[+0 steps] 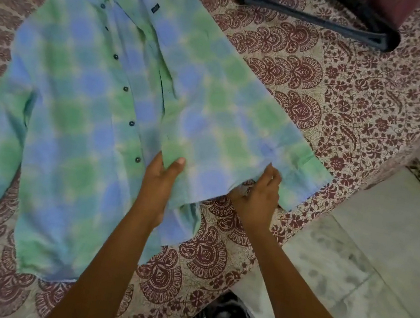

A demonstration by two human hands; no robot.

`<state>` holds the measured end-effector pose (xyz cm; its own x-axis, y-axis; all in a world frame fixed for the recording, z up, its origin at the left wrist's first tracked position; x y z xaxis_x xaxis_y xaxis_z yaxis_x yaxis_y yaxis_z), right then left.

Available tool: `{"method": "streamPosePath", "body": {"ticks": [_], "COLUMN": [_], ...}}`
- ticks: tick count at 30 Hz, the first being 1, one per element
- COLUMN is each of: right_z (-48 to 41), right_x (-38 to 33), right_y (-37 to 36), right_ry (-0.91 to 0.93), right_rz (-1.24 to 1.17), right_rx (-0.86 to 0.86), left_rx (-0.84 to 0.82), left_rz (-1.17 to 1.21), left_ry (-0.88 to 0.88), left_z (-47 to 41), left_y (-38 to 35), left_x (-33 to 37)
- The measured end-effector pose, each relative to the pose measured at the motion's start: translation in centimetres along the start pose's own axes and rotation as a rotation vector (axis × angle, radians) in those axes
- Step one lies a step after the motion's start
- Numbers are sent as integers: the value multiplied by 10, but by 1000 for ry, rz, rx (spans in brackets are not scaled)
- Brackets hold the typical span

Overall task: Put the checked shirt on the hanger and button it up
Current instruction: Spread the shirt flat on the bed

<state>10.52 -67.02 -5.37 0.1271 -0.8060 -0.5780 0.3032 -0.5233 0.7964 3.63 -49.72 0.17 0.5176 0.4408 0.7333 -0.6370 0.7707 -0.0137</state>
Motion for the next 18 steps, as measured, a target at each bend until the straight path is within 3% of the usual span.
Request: {"method": "streamPosePath", "body": {"ticks": [3, 8, 12, 15, 16, 18], "right_z": [-12, -41, -44, -29, -21, -8], "right_x": [-22, -31, -30, -19, -12, 8], "right_y": [-4, 15, 35, 35, 31, 25], "right_ry": [46, -178, 163, 377, 369, 177], "right_rz": [-70, -361, -358, -168, -76, -23], "right_rx": [108, 406, 230, 147, 104, 134], "left_rx": [-6, 34, 156, 270, 290, 271], "left_rz": [-7, -1, -132, -310, -396, -501], "left_ry": [-17, -26, 18, 25, 32, 88], "left_z": [15, 25, 18, 14, 12, 9], "left_y": [8, 27, 42, 47, 49, 55], "left_x": [1, -2, -19, -36, -41, -53]}}
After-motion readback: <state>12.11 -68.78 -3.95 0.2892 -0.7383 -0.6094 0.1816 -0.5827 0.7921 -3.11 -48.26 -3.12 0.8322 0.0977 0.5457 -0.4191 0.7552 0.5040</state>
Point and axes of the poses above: each hand's wrist, its own z-axis away from the middle knuckle, its own y-axis out of the back of the hand, x = y × z, the point moved 2 cm from there along -z, towards the middle knuckle, and after that the axes turned 8 degrees about y, right-handed, at the moved point
